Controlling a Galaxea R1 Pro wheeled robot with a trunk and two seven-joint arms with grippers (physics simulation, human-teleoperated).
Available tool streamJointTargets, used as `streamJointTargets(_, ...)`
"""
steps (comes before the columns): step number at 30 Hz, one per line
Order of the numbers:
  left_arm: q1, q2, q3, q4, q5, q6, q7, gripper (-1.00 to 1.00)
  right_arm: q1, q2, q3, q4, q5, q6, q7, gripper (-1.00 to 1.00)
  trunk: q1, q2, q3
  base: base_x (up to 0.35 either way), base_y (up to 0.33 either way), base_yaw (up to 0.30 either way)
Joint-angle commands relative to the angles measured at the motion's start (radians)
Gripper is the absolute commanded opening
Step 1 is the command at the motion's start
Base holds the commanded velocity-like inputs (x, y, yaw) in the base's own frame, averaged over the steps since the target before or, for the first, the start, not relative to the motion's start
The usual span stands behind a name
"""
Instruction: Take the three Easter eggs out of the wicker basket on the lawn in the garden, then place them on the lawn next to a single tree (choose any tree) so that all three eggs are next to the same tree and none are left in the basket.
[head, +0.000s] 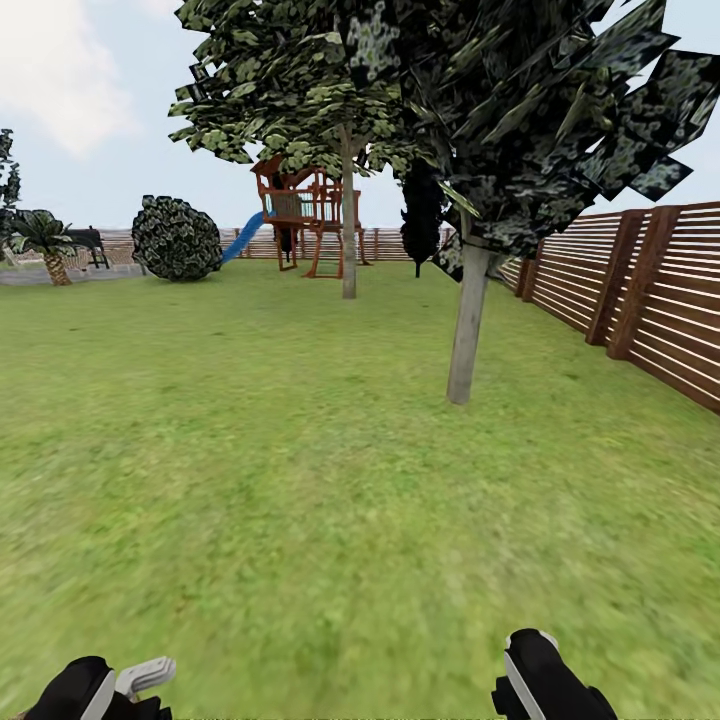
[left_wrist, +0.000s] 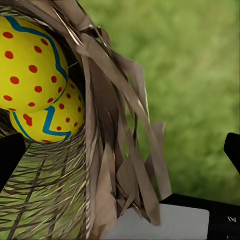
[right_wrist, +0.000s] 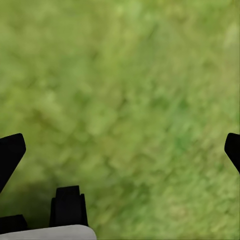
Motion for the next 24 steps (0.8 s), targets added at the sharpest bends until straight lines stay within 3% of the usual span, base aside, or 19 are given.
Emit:
streamJointTargets(1, 0.000, 0.000, 0.003, -0.001, -0.003, 0.004, -0.005, 1.00, -0.001, -0.001, 0.005, -0.001, 0.000, 0.006, -0.002, 1.00, 0.000, 0.000, -0.001, 0.000, 0.000, 0.000)
streamJointTargets(9, 0.000, 0.000, 0.003, -0.004, -0.002, 0.004, -0.006, 1.00, -0.001, -0.001, 0.005, -0.001, 0.000, 0.006, -0.002, 1.00, 0.000, 0.000, -0.001, 0.000, 0.000, 0.000)
streamJointTargets(10, 0.000, 0.000, 0.003, -0.006, -0.002, 0.004, -0.007, -1.00, -0.001, -0.001, 0.005, -0.001, 0.000, 0.006, -0.002, 1.00, 0.000, 0.000, -0.001, 0.000, 0.000, 0.000)
streamJointTargets(24, 0.000, 0.000, 0.004, -0.007, -0.002, 0.004, -0.005, -1.00, -0.001, -0.001, 0.005, -0.001, 0.000, 0.005, -0.001, 1.00, 0.000, 0.000, -0.001, 0.000, 0.000, 0.000)
